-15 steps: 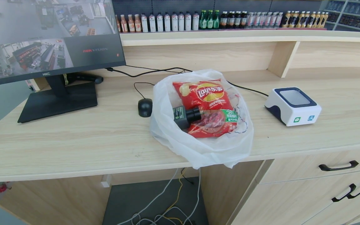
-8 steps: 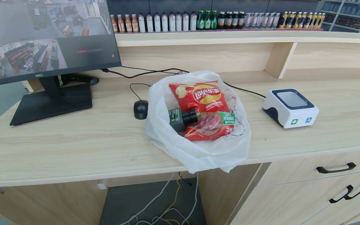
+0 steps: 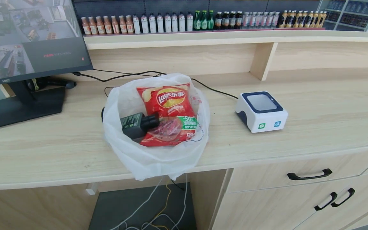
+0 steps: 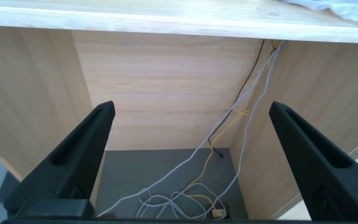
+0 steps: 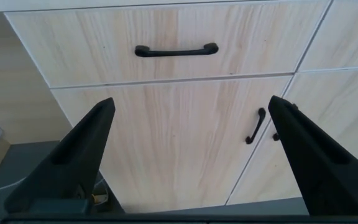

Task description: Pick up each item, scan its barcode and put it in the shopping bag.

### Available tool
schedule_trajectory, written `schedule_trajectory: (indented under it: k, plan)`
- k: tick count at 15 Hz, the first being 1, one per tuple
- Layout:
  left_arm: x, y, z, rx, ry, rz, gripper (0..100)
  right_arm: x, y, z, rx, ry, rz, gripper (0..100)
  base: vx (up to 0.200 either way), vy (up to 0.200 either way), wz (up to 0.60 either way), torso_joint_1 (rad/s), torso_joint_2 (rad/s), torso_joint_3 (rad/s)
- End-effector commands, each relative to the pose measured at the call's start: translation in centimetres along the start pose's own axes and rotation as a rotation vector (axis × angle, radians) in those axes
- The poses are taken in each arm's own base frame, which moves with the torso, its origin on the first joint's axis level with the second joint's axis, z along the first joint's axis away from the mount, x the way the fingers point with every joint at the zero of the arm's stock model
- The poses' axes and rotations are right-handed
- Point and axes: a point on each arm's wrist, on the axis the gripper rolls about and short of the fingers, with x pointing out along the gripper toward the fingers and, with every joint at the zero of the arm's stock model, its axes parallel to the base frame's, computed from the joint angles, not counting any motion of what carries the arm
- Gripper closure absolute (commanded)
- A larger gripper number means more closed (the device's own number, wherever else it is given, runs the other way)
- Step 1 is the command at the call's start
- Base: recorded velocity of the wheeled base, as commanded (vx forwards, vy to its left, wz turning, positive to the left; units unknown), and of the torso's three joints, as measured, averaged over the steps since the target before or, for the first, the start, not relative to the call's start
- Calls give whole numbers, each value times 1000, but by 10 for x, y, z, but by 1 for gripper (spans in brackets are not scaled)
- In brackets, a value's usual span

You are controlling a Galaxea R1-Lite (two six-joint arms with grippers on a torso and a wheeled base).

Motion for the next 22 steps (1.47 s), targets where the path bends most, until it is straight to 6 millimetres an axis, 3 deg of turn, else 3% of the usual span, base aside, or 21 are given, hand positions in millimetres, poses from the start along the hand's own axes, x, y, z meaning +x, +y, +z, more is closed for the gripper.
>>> schedule_trajectory:
  k: [1,12,22]
  plan:
    - [0,0,0,0,0,-1,0,0,0,0,0,1,0,0,0,-200,0,2,-2,-2]
    - [0,0,0,0,0,1,0,0,0,0,-3,1,0,0,0,-200,0,1,2,3]
    - [0,0,0,4,0,1,0,0,0,0,-11,1,0,0,0,0,0,0,0,0]
